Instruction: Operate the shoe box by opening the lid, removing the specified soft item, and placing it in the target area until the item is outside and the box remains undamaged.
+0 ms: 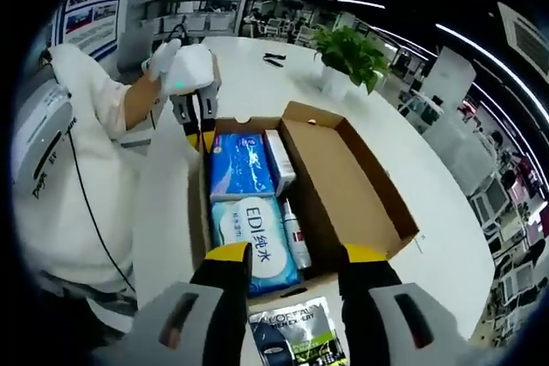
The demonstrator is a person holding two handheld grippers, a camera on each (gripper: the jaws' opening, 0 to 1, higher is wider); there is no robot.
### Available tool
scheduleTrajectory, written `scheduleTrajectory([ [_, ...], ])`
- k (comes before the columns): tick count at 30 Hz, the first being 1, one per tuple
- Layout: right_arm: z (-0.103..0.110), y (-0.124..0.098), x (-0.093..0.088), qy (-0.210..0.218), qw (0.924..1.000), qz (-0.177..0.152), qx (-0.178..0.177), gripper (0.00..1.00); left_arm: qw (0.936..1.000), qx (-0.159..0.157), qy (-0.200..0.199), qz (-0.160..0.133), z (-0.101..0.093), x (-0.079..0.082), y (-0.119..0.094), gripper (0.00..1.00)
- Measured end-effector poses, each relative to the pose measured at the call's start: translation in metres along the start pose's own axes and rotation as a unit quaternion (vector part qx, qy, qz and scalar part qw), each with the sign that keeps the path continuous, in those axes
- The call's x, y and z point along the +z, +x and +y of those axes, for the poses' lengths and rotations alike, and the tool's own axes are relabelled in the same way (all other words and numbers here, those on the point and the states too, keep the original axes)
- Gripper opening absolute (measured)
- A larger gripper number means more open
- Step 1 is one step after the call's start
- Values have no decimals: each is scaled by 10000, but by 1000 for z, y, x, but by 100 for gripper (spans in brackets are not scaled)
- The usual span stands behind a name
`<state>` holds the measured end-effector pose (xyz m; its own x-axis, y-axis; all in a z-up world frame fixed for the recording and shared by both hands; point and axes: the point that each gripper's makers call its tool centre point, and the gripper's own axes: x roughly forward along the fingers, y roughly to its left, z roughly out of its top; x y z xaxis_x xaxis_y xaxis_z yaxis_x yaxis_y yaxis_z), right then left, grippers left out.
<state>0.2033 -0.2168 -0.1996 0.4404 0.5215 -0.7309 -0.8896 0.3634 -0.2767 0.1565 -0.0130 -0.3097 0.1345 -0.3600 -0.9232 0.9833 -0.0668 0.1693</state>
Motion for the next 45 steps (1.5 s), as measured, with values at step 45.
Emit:
scheduleTrajectory([
  [45, 37, 66, -7, -471, 9845, 1138, 1251, 70, 9999, 72, -44, -98, 2, 2, 1, 5],
])
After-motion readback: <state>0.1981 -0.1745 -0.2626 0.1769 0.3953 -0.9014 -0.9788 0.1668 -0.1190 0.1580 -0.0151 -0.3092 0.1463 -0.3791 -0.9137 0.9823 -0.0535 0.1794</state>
